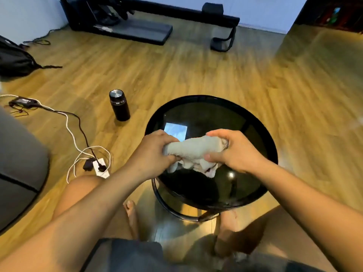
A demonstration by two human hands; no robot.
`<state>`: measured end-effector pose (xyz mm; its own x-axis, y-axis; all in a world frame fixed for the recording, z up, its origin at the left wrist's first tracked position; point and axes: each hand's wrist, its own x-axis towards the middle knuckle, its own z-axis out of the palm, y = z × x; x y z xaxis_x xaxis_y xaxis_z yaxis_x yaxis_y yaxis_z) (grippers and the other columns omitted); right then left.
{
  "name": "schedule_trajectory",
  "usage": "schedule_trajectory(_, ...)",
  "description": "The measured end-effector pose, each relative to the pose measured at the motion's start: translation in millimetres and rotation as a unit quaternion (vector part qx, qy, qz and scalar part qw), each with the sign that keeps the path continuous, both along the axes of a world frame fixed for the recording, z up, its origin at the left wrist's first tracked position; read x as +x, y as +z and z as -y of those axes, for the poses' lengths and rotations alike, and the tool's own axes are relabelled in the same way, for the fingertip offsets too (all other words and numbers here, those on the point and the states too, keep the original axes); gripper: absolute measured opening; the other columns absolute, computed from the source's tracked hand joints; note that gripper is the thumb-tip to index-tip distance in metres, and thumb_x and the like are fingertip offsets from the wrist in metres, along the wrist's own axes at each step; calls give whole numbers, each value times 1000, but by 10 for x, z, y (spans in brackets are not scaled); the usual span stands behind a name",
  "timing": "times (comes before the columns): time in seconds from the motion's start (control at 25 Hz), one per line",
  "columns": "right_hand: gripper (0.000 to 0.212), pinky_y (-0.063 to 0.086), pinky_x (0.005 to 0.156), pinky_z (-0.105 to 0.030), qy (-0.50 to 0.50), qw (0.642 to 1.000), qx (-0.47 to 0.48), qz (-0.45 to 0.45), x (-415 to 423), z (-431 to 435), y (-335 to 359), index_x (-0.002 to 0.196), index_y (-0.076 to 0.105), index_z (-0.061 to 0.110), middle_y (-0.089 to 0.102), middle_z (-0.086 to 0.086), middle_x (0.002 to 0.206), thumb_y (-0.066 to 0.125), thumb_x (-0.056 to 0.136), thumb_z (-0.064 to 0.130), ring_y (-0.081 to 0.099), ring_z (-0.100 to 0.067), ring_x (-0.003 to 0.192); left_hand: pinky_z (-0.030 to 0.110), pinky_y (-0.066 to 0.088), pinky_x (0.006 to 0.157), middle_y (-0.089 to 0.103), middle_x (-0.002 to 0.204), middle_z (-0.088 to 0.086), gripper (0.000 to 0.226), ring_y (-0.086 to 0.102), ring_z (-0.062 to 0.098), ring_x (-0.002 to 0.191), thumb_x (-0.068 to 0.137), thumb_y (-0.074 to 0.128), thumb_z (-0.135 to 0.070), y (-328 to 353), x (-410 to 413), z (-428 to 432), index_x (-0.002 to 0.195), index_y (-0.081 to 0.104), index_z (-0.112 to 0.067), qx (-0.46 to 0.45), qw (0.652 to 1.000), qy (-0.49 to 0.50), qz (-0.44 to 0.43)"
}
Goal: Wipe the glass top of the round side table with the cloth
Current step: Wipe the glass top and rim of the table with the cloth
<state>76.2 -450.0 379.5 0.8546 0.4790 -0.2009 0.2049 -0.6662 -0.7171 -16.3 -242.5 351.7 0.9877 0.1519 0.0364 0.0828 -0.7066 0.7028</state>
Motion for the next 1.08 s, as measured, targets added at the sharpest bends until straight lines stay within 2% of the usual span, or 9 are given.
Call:
schedule_trajectory(0.16,32,49,81,-34,72,994,-46,62,853,-504,-425,89,74,9,63,-10,99,85,69,31,59,-15,95,32,39,82,65,84,-18,20,52,-6,86,76,77,-35,-501,498,-447,91,65,-39,-41,997,66,4)
schedule_trajectory(0.24,37,52,74,-41,30,992,86,-89,1284,-815,-652,90,67,-8,66,-25,94,81,69,18,63,-23,84,21,45,69,68,75,-14,16,58,-6,72,81,80,-19,-673,704,-567,90,69,-27,-217,972,91,-8)
schedule_trajectory(0.32,35,53,70,-44,-59,935,208,-283,1575,-1210,-852,96,63,-6,65,-24,87,72,65,7,64,-30,75,15,46,59,69,71,-11,14,61,1,65,82,78,-11,-731,878,-661,89,68,-19,-342,928,147,-19)
schedule_trajectory(0.44,42,58,72,-43,-141,874,249,-393,1836,-1807,-1051,110,60,-1,68,-20,92,72,69,-2,69,-31,76,18,44,52,66,67,-7,21,59,6,60,74,72,-11,-800,1099,-880,86,59,-22,-464,850,249,-10)
schedule_trajectory(0.56,49,60,69,-37,-122,926,180,-308,1955,-2198,-993,120,57,16,67,-12,112,73,78,-2,71,-24,89,17,46,51,69,86,0,46,64,9,66,75,69,6,-810,1112,-1002,104,51,-26,-507,790,344,-4)
schedule_trajectory(0.68,57,47,88,-15,113,991,-13,-67,1910,-2384,-961,132,52,30,54,4,131,75,82,17,57,-13,116,12,46,58,64,98,-8,41,63,-3,72,85,66,7,-909,1020,-1030,105,55,-27,-455,762,461,-14)
schedule_trajectory(0.88,40,40,94,-50,416,848,-211,250,1648,-2621,-1089,119,66,23,50,-12,145,53,82,29,47,-42,128,30,53,88,69,110,-1,21,64,16,103,87,62,-34,-1265,937,-916,107,65,-40,-446,704,529,-159)
schedule_trajectory(1.0,43,24,111,-61,553,763,-254,219,1452,-2603,-1122,120,67,25,61,-7,133,40,95,46,42,-43,133,23,44,77,67,114,-2,27,61,18,101,99,52,-28,-1295,881,-889,121,67,-25,-482,674,509,-232)
schedule_trajectory(1.08,53,16,113,-64,581,731,-308,183,1276,-2651,-1097,118,68,32,61,-1,131,36,91,64,39,-44,133,17,40,75,62,117,-5,32,57,10,98,103,44,-25,-1369,669,-945,129,64,-21,-527,611,539,-242)
